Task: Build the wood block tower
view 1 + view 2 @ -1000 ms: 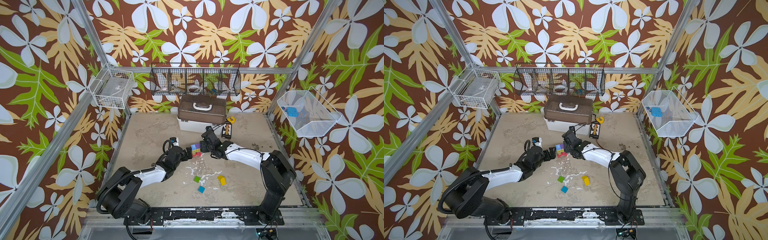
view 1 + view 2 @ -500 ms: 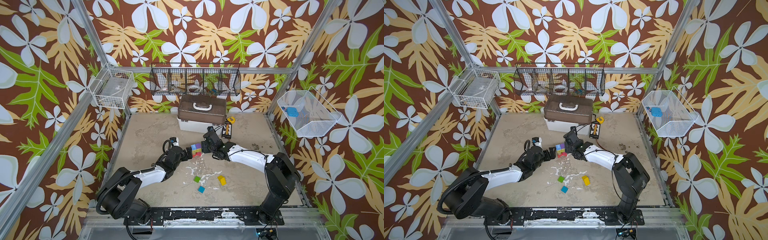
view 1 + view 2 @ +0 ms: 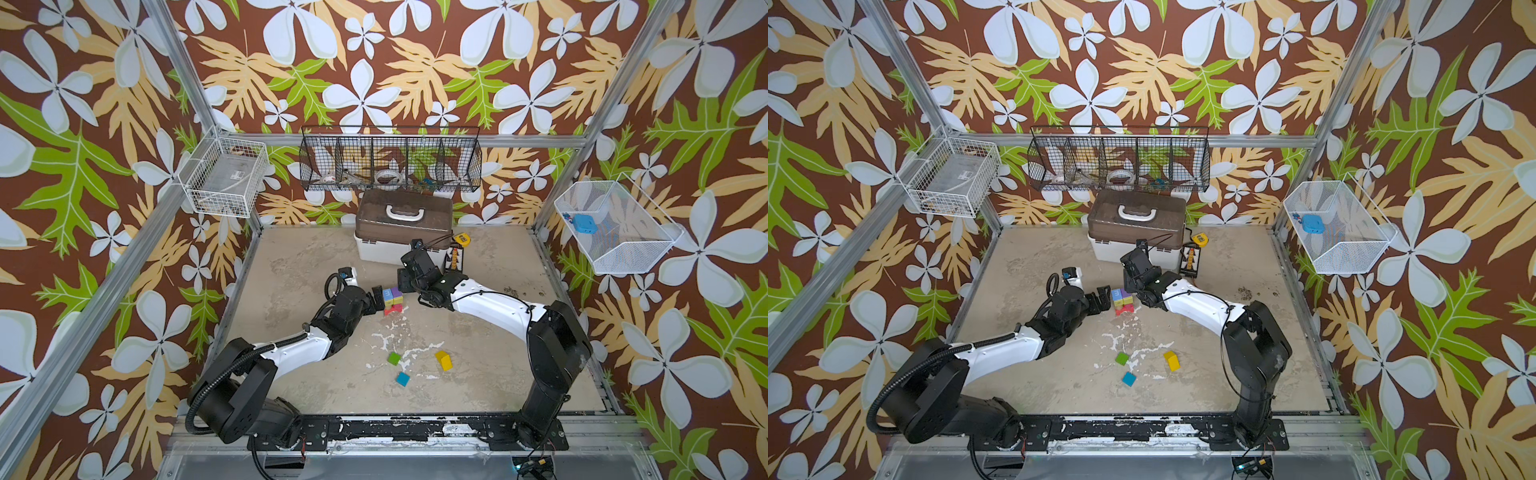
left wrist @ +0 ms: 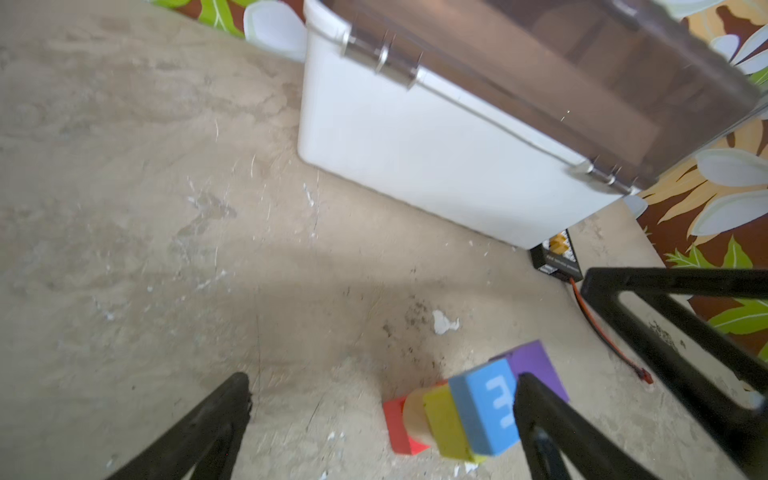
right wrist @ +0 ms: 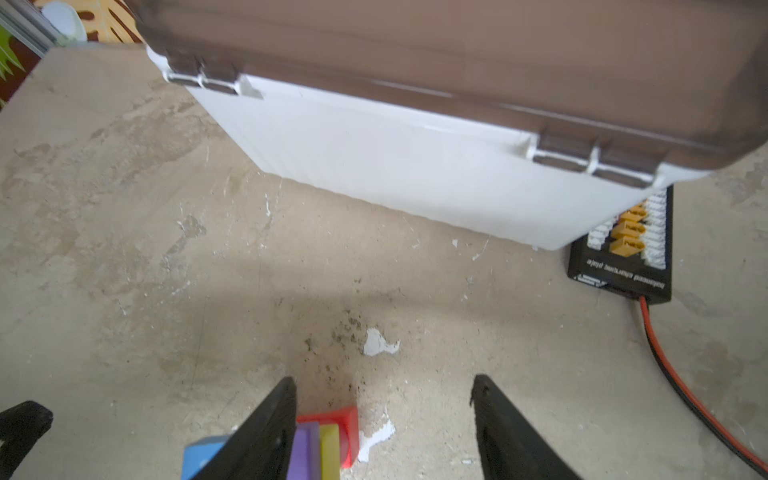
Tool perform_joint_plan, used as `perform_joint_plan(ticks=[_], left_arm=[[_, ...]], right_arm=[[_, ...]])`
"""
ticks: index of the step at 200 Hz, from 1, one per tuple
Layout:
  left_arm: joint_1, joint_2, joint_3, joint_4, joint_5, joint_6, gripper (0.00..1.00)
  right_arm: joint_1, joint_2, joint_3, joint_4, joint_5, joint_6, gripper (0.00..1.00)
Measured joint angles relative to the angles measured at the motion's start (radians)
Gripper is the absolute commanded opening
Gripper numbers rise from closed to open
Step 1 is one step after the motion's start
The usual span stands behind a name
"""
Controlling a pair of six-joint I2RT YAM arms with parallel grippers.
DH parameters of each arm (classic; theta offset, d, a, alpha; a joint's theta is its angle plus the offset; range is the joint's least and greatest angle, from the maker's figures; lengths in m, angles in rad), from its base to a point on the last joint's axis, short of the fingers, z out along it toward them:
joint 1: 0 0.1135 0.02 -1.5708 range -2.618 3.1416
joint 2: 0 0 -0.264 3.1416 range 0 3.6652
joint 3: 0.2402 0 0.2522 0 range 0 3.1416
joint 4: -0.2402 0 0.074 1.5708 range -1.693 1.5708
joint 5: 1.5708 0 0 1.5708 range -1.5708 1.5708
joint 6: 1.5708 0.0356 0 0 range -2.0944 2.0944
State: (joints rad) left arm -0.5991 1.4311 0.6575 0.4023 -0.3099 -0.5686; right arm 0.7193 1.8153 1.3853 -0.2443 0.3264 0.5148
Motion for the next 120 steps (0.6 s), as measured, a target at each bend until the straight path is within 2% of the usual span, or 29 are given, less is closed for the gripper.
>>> perform_joint_plan(ticks=[59,120], left_arm=[[0.005,0.096,0.139,-0.1,0.001,0.055,1.0],[0.009,0.157,0.181,-0.154,0.003,0.074,1.0]], right_arm=[[-0.001,0.118,0.152,-0.108,0.003,-0.022,0.6],[-0.001,0.16,0.174,-0.151,-0.018,-0.047,0.58]])
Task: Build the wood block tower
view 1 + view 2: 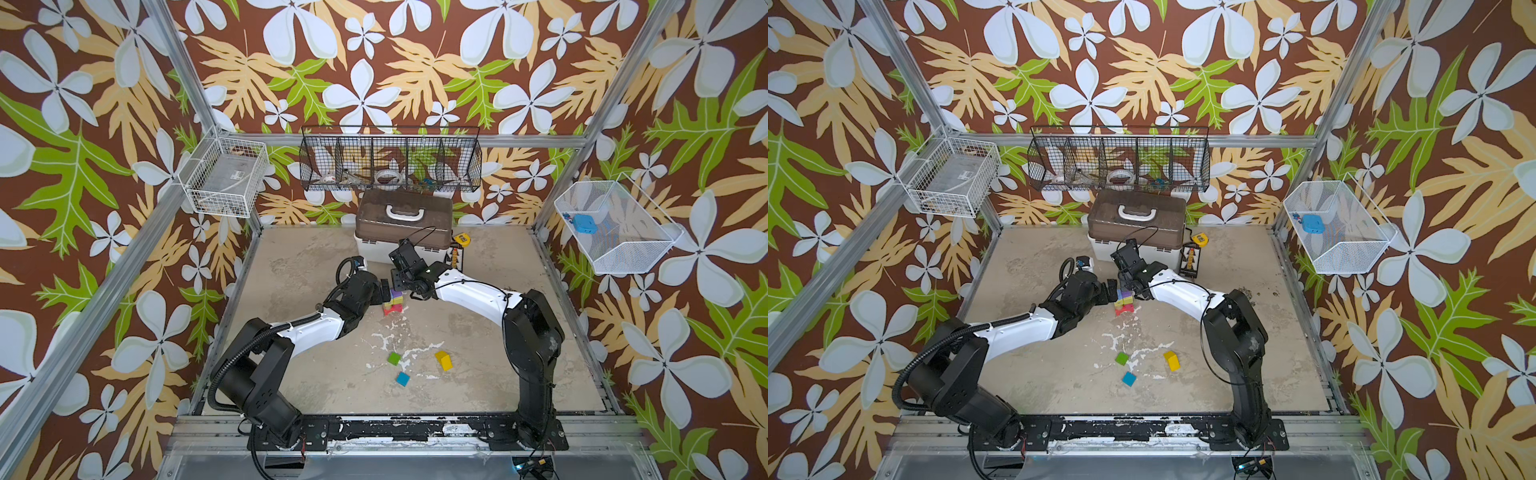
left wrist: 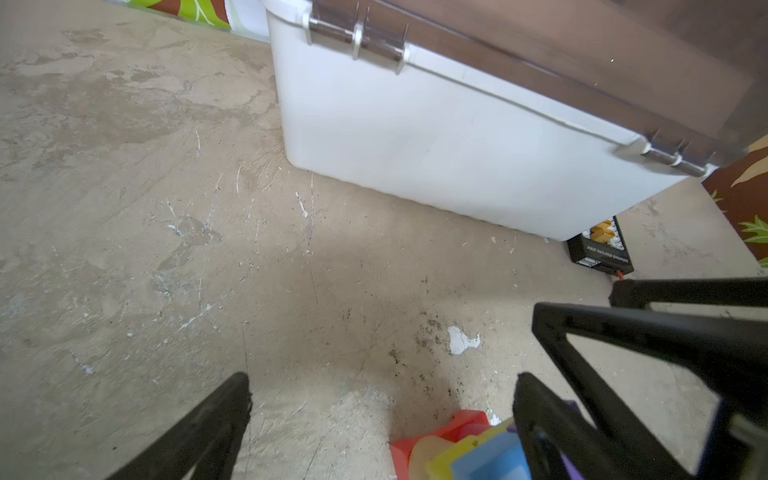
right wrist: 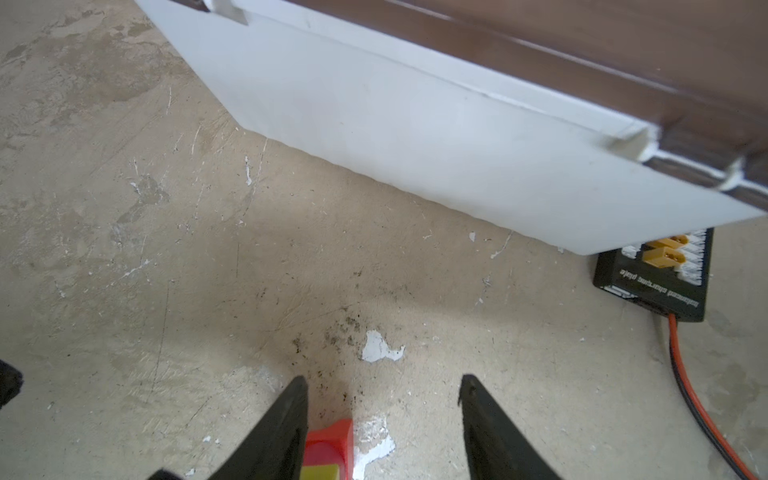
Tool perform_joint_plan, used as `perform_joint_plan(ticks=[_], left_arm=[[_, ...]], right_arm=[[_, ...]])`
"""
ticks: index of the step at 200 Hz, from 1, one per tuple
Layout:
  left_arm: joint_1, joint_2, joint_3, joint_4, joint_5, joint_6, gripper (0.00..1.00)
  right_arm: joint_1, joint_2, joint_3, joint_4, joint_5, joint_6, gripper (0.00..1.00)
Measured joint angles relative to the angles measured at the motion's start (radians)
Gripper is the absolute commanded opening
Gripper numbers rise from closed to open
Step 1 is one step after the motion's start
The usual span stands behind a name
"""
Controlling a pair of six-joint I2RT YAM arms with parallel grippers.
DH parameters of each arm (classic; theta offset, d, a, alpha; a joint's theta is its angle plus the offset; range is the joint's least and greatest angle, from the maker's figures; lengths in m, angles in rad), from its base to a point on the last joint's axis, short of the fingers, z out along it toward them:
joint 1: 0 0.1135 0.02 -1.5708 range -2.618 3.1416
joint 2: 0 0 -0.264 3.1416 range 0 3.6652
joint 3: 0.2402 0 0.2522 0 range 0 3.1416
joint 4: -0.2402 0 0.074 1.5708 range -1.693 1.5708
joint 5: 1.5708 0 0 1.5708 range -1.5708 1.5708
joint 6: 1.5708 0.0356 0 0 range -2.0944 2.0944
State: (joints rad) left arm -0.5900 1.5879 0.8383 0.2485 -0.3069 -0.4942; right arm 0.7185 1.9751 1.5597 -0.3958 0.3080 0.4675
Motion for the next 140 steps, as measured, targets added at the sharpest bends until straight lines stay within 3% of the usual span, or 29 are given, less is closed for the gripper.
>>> perform_joint_plan(ticks=[140], left_arm=[[0.0,0.006,-0.007,-0.005,-0.002,0.002,1.0]], right_arm=[[0.0,0.0,-0.015,0.002,-0.047,-0.003,0.55]])
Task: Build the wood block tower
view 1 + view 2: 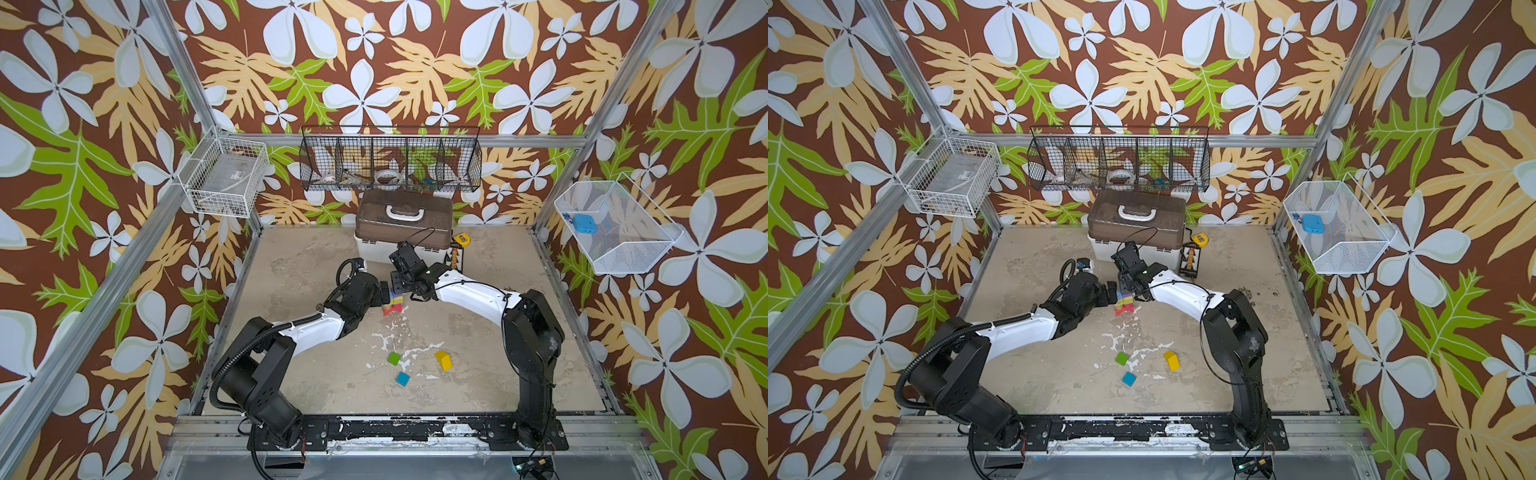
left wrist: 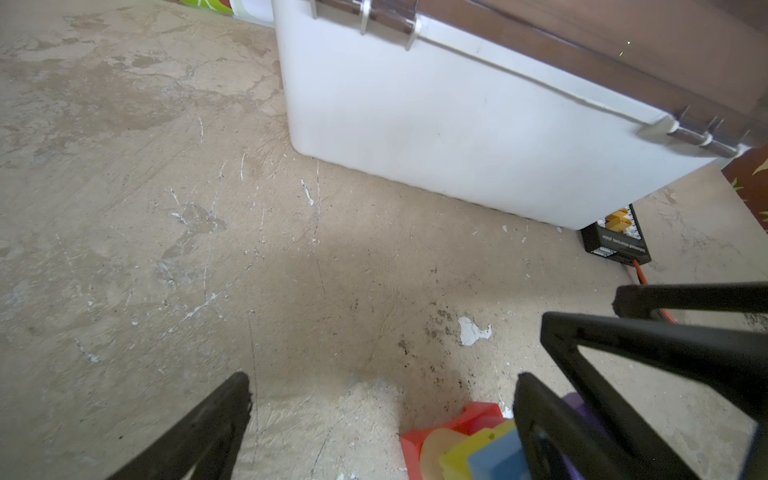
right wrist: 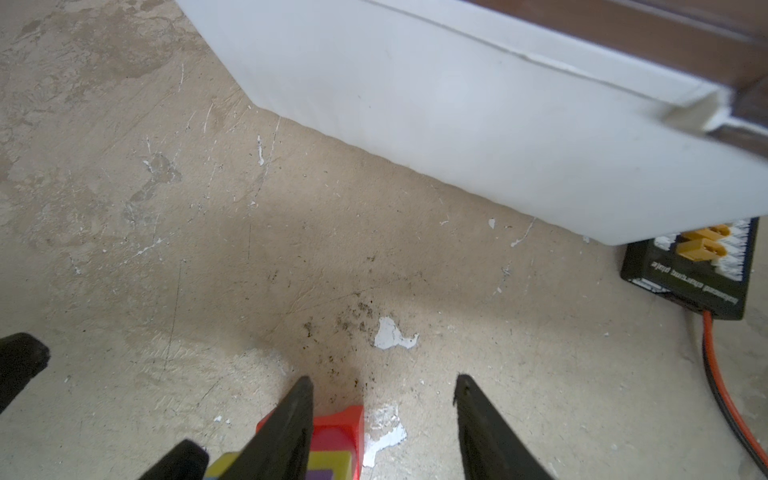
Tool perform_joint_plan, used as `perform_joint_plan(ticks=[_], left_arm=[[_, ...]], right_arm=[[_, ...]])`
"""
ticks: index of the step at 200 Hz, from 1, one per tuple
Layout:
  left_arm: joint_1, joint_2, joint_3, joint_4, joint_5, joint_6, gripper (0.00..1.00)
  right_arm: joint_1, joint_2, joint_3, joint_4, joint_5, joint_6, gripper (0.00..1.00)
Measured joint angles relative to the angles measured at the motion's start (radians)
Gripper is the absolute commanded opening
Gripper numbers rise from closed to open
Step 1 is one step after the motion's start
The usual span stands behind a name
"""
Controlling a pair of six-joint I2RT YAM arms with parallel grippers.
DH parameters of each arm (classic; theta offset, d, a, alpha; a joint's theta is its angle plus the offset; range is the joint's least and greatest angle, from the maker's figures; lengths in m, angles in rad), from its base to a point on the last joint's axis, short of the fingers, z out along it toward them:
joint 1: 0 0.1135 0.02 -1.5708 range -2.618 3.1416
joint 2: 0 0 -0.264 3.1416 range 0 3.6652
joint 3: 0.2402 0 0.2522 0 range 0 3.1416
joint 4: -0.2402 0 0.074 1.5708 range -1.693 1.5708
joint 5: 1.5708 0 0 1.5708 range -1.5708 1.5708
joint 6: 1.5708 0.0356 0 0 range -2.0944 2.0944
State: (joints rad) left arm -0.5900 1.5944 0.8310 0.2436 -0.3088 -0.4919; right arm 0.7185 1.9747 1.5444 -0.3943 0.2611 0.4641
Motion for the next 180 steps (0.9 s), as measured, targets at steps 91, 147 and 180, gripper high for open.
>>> perform_joint_plan(ticks=[91,147,180], left_arm=[[0.0,-0.001,-0.002,0.0,0.003,0.0,1.0],[0.0,-0.001,-0.002,0.0,0.003,0.0,1.0],[0.0,-0.001,-0.002,0.0,0.003,0.0,1.0]], right_arm=[[0.001,-0.018,-0.018,0.002,-0.011,0.004,0.54],[0.001,-0.019,-0.027,0.003,-0.025,0.007,0.54],[0.004,-0.021,-0.032,0.004,-0.026,0.008,0.53]])
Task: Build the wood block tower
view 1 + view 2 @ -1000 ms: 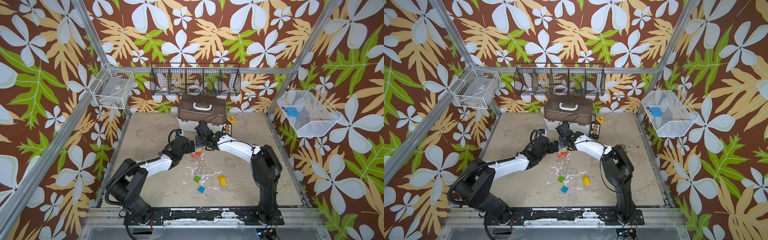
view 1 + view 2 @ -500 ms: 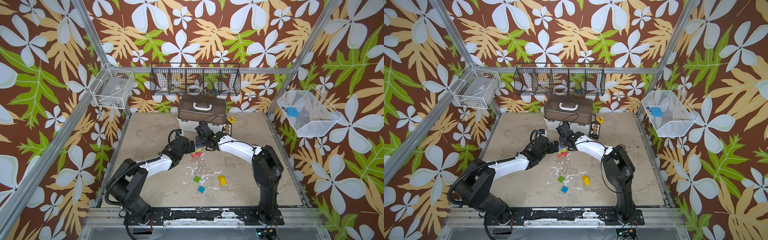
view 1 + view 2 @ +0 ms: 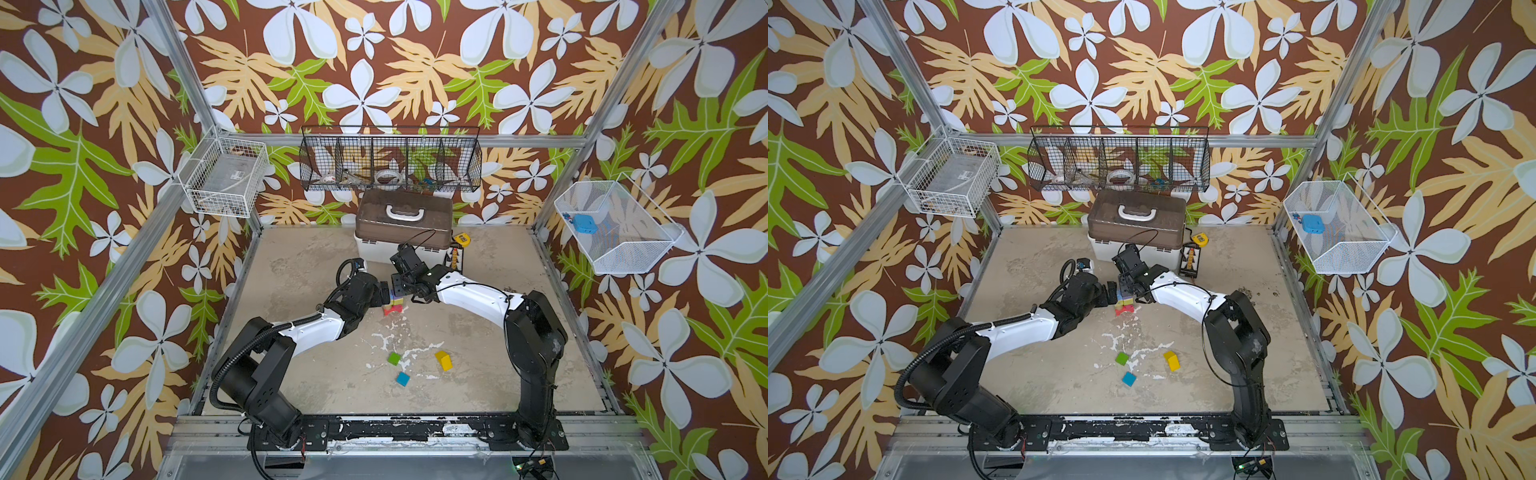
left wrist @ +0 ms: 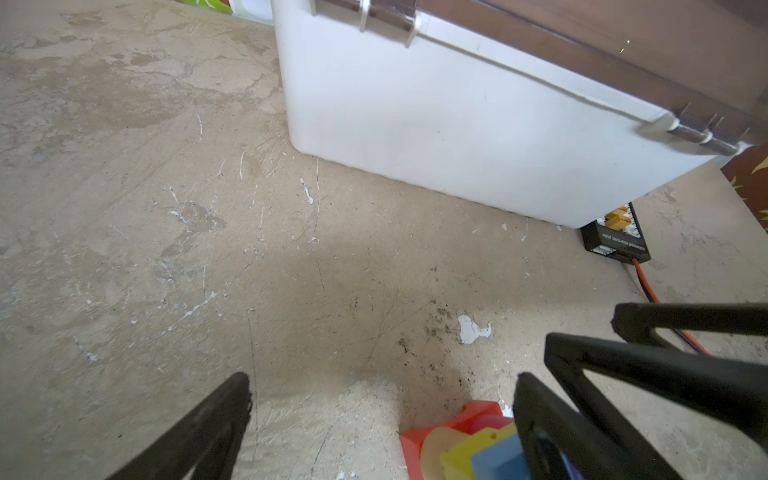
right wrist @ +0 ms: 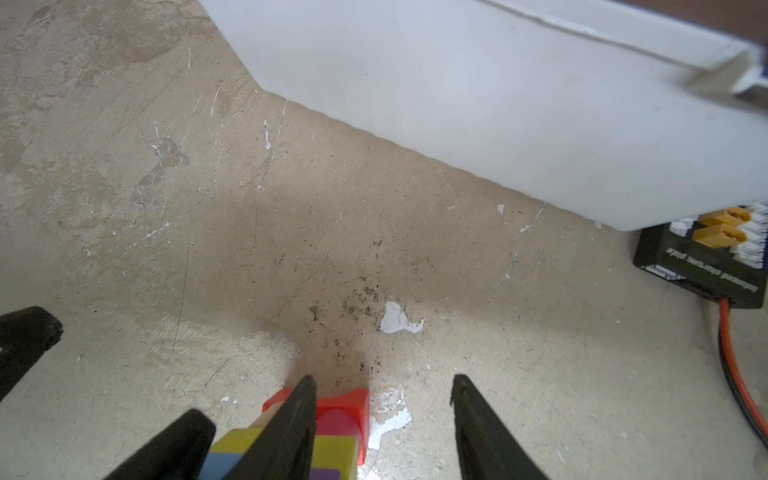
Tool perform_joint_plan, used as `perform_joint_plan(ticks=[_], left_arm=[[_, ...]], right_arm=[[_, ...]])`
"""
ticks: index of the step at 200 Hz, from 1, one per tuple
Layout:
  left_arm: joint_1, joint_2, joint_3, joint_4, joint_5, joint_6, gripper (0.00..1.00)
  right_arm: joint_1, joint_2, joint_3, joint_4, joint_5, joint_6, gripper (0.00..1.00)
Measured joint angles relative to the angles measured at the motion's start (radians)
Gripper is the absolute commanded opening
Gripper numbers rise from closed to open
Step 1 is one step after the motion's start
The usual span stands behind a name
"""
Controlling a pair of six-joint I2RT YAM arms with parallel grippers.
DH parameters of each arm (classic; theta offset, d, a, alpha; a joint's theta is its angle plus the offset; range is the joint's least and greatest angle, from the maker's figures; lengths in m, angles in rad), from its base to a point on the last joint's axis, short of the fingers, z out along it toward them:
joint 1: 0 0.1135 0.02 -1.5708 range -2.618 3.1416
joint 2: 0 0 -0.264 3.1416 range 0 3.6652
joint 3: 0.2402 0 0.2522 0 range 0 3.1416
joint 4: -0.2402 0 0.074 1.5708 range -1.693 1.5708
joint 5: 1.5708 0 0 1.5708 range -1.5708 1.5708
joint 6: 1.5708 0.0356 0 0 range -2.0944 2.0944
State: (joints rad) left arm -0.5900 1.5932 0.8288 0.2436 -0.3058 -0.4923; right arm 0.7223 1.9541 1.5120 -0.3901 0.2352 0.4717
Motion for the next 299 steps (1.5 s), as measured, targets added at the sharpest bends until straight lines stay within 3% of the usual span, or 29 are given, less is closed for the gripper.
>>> perform_joint_plan(ticks=[237,269,299], left_arm=[[0.0,-0.033,-0.008,-0.01,0.026,0.0,0.99],[0.0,-0.147,-0.028,-0.026,0.026,0.002,1.0],[0.0,-0.405,-0.155,-0.018,-0.011,0.009,1.0]], right_arm=[[0.002,-0.049,-0.01,-0.006,0.038,0.003,0.54],[0.002,-0.147,-0.096,0.011,0.077,0.021,0.59],[0.002,-0.319,-0.274,0.067,0.105,0.052,0.64]])
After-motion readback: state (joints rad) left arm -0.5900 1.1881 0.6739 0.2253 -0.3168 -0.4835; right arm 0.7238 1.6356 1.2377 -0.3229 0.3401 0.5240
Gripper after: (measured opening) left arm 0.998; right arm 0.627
